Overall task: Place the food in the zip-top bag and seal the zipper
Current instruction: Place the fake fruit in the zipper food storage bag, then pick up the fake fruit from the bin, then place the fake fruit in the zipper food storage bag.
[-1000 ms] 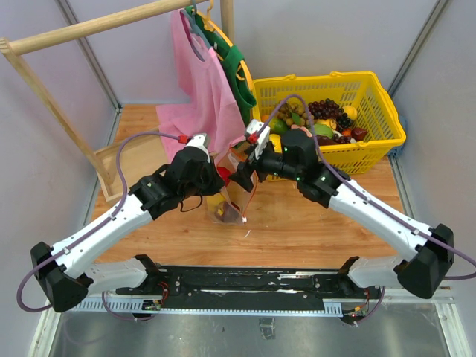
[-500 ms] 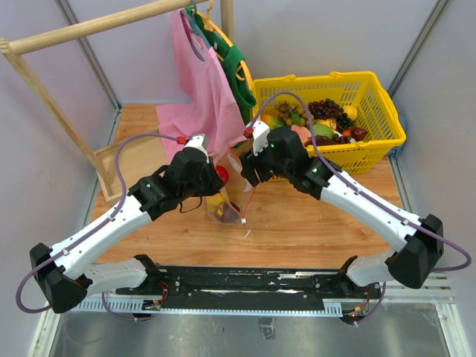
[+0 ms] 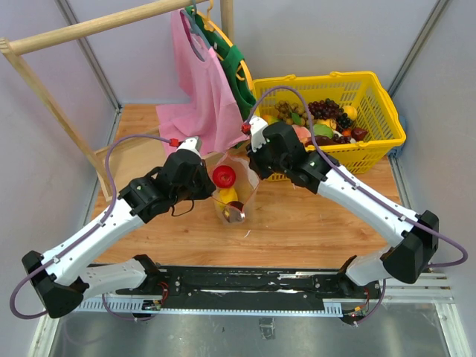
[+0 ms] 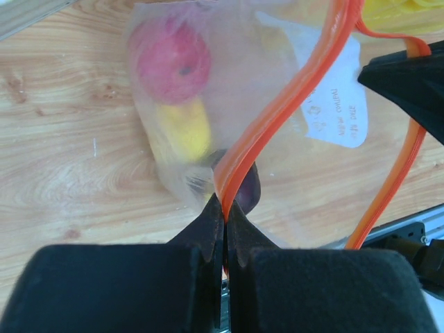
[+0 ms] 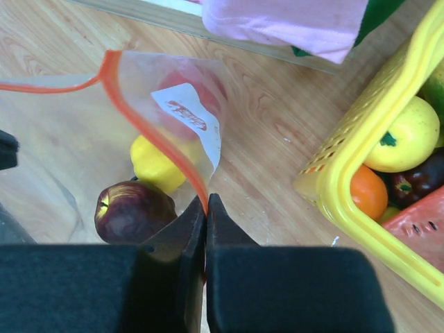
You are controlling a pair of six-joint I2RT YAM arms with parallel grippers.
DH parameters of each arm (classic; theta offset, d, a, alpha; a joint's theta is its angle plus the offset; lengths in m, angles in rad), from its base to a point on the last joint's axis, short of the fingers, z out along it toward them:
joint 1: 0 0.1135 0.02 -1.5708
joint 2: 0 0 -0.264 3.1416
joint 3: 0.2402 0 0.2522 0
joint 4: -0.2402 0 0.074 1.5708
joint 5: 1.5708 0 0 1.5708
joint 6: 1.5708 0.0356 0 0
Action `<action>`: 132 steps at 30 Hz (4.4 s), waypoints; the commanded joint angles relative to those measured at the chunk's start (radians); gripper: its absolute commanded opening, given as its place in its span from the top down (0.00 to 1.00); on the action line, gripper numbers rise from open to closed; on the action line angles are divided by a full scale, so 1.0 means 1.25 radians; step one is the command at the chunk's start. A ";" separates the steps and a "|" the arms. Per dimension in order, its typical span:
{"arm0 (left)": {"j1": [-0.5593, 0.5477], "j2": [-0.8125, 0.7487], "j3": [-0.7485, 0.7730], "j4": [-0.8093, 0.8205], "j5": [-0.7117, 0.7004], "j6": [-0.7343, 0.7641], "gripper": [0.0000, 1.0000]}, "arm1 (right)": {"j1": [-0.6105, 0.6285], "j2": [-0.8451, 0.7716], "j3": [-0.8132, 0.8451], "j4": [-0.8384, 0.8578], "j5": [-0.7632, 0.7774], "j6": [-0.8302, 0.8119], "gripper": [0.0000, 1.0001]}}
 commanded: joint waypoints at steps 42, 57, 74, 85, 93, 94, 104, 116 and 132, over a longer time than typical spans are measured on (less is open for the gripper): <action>0.002 0.029 0.005 0.078 0.027 -0.017 1.00 | -0.375 0.336 0.349 -0.142 -0.162 -0.073 0.32; 0.002 0.035 0.000 0.084 0.029 -0.006 1.00 | -0.383 0.516 0.368 -0.181 -0.244 -0.127 0.16; 0.002 0.036 -0.012 0.091 0.029 -0.010 1.00 | -0.384 0.582 0.371 -0.192 -0.208 -0.160 0.13; 0.002 0.023 -0.016 0.088 0.015 -0.010 1.00 | -0.384 0.351 0.298 -0.156 -0.194 -0.131 0.41; 0.002 0.020 -0.009 0.086 0.007 -0.010 1.00 | -0.384 0.210 0.223 -0.097 -0.161 -0.103 0.48; 0.002 0.022 -0.009 0.087 0.007 -0.010 1.00 | -0.383 0.194 0.213 -0.089 -0.155 -0.098 0.49; 0.002 0.024 -0.012 0.089 0.004 -0.013 1.00 | -0.329 -0.016 0.082 -0.002 -0.172 -0.071 0.52; 0.002 0.016 -0.002 0.076 -0.012 -0.016 1.00 | -0.095 -0.141 -0.032 0.139 -0.284 -0.108 0.49; 0.002 -0.005 -0.024 0.084 -0.007 -0.029 1.00 | 0.027 -0.038 -0.071 0.140 -0.289 -0.210 0.20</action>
